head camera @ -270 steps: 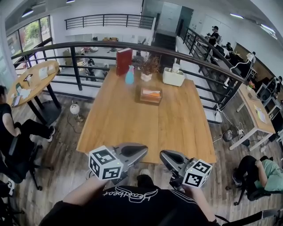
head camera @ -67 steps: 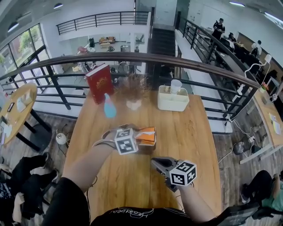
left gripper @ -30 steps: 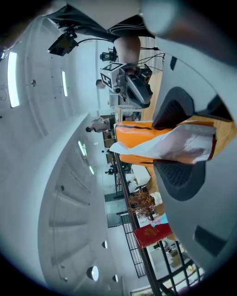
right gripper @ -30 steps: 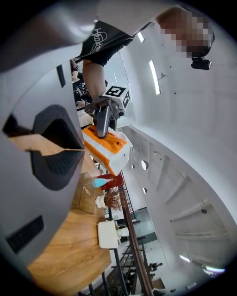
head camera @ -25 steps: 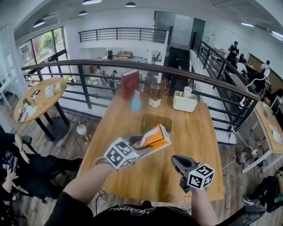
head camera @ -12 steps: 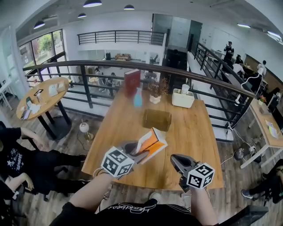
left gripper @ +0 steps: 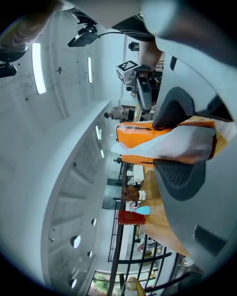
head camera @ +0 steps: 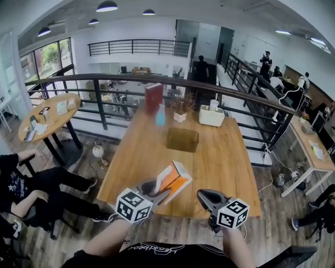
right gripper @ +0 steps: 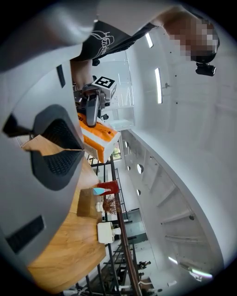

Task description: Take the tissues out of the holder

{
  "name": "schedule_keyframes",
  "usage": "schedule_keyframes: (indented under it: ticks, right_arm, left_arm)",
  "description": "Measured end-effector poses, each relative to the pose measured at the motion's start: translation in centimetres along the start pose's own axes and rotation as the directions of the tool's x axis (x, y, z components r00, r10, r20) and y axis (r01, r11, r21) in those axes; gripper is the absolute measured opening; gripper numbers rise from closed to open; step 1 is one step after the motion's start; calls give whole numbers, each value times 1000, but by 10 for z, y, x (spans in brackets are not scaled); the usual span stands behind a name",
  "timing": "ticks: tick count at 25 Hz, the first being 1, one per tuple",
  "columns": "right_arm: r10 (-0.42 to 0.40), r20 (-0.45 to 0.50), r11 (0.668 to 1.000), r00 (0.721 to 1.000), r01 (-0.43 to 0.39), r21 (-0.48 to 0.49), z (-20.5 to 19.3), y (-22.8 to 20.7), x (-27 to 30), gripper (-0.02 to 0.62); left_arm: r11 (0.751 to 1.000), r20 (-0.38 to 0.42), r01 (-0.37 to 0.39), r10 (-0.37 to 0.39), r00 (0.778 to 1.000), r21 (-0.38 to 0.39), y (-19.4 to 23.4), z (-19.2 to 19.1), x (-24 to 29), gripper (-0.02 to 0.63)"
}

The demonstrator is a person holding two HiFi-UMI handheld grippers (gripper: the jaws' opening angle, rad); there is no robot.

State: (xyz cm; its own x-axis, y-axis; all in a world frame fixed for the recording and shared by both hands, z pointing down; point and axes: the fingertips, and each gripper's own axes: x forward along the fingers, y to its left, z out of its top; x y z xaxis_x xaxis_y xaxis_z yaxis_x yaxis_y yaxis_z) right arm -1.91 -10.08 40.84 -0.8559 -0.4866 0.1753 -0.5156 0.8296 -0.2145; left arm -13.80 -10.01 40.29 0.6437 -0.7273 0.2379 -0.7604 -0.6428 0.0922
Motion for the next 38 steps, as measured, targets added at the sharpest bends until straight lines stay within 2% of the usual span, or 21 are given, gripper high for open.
schedule_keyframes:
  ticks: [6, 11, 16, 25, 33, 38]
  right_arm:
    - [14, 6, 1000, 1000, -14, 11, -13, 23, -23, 18]
    - [30, 6, 999, 1000, -30, 31, -21, 52, -58, 18]
    - [45, 30, 998, 999, -46, 35, -18, 81, -99, 18]
    - [93, 57, 996, 994, -92, -17, -19, 141, -179, 18]
    - [82, 72, 995, 994, -78, -62, -28, 161, -234, 17]
    - [116, 60, 991, 991, -111, -75, -44, 174, -255, 17]
  left_arm:
    - [999, 11, -8, 9, 1000, -41, -33, -13, -21, 219]
    - [994, 18, -48, 50, 999, -98, -70, -23, -50, 219]
    - [993, 46, -70, 75, 996, -96, -119, -14, -76, 218]
    - [994, 105, -79, 87, 991, -82, -210, 6, -112, 219]
    - [994, 142, -79, 88, 986, -72, -269, 5, -124, 218]
    - [996, 129, -87, 91, 988, -34, -295, -6, -128, 218]
